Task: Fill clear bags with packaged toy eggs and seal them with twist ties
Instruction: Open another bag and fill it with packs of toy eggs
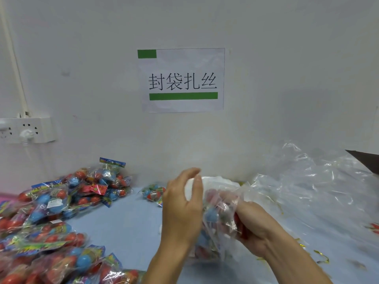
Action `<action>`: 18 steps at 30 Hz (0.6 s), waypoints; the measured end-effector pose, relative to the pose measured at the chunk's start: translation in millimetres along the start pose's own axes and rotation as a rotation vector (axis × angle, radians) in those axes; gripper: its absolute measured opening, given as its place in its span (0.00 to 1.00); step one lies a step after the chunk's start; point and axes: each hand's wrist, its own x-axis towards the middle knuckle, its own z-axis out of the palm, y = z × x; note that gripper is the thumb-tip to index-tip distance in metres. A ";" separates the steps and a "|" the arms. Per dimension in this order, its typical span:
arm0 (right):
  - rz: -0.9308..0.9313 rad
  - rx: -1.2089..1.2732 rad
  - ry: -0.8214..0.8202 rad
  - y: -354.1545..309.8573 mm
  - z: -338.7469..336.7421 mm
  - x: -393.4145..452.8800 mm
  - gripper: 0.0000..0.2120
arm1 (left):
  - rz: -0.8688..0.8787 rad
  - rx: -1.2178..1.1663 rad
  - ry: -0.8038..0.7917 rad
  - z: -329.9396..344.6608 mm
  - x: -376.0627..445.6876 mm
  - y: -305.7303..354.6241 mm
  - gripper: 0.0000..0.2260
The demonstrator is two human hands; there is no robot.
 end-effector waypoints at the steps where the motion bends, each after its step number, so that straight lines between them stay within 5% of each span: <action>1: -0.011 0.011 0.022 0.2 -1.2 1.4 0.10 | -0.078 0.030 0.042 -2.1 2.0 -2.0 0.07; 4: -0.041 0.004 0.067 2.0 -2.4 4.3 0.10 | -0.358 0.122 0.030 -4.8 5.8 -6.7 0.08; 8: -0.071 0.096 0.098 3.1 2.4 4.9 0.11 | -0.645 0.112 -0.206 -2.2 4.5 -9.1 0.17; 11: -0.089 0.139 0.085 2.4 3.2 2.4 0.12 | -0.693 0.026 -0.276 1.0 2.4 -7.2 0.15; 18: -0.130 -0.403 0.111 2.7 3.0 -1.6 0.13 | -0.506 0.177 -0.390 4.4 -2.4 -8.7 0.14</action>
